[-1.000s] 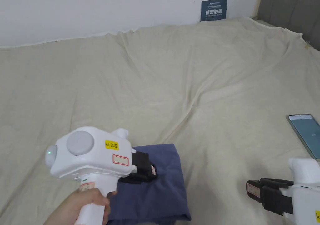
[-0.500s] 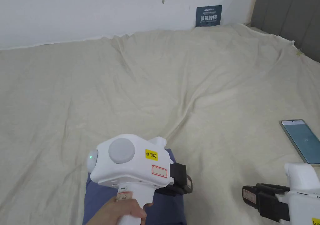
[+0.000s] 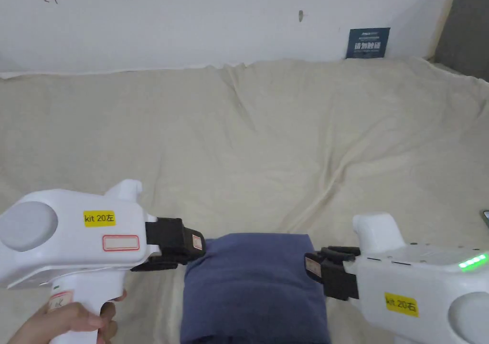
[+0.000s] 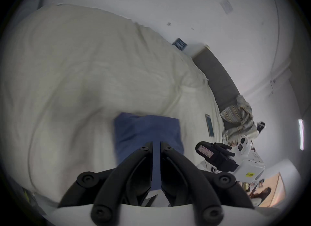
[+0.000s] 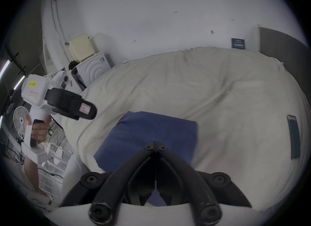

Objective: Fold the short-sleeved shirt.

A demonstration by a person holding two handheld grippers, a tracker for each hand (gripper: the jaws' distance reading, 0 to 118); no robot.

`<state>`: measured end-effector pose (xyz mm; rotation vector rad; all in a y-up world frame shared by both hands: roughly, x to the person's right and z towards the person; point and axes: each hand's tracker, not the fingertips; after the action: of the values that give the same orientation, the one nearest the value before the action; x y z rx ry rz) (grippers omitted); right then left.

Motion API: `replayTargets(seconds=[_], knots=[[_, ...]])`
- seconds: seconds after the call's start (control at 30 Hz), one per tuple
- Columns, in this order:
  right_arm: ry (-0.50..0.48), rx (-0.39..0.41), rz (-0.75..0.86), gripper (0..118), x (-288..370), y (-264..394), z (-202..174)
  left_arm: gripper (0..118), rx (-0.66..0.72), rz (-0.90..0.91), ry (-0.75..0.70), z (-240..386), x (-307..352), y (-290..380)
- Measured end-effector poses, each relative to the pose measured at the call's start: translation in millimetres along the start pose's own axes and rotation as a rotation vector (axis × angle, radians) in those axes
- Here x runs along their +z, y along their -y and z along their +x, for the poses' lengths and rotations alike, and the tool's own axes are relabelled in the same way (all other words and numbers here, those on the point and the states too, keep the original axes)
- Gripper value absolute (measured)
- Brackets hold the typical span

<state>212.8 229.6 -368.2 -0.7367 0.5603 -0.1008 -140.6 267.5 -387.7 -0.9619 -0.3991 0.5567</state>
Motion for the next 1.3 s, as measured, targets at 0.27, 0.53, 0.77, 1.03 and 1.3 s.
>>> replayTargets(seconds=[0.27, 0.53, 0.77, 1.03, 1.3], knots=[[0.136, 0.044, -0.130, 0, -87, 10, -31, 19, 0.109, 0.008, -0.006, -55, 27, 24], [0.122, -0.030, -0.122, 0, -90, 20, -19, 118, 0.167, -0.075, 0.182, -70, -23, 19], [0.110, -0.056, -0.128, 0, -89, 19, -17, 118, 0.230, -0.172, 0.229, -75, -75, 11], [0.069, -0.132, -0.127, 0, -85, 20, -5, 118, 0.259, -0.260, 0.311, -75, -115, 8], [0.051, -0.169, -0.125, 0, -78, 15, 1, 31, 0.144, -0.298, 0.192, -66, -134, 9]])
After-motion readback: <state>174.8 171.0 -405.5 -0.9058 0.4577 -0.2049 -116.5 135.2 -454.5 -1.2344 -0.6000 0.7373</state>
